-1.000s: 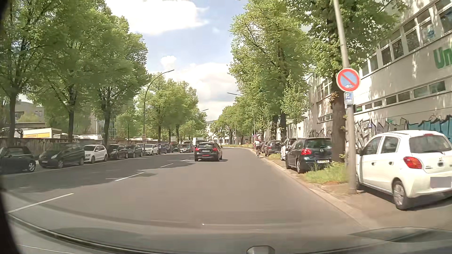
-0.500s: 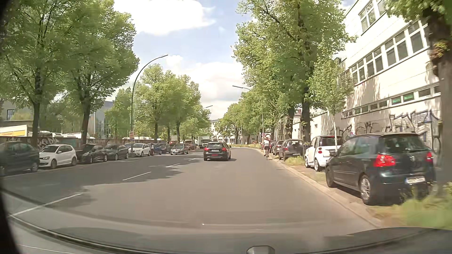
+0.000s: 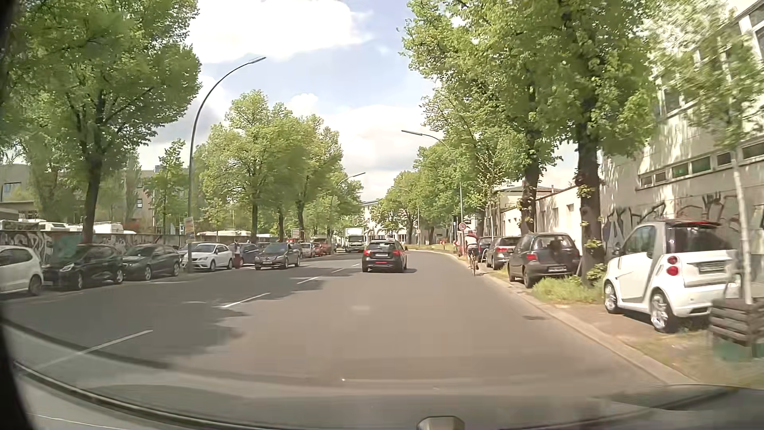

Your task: Follow the waypoints while adhering to traffic rules and regulations

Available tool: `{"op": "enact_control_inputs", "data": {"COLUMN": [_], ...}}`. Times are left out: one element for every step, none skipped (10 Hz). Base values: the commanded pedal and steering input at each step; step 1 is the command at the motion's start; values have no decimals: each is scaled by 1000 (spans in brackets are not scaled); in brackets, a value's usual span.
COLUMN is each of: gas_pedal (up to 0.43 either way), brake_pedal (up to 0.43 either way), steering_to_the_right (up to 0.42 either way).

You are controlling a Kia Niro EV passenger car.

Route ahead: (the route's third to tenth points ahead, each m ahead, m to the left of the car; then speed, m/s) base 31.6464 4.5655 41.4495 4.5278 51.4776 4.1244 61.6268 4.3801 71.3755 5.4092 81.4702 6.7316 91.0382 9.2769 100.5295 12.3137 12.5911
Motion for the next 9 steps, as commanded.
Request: {"op": "enact_control_inputs", "data": {"gas_pedal": [421, 421, 421, 421, 421, 421, 421, 421, 421], "brake_pedal": [18, 18, 18, 24, 24, 18, 24, 24, 24], "steering_to_the_right": [-15, -13, -10, -8, -7, -6, -7, -6, -3]}}
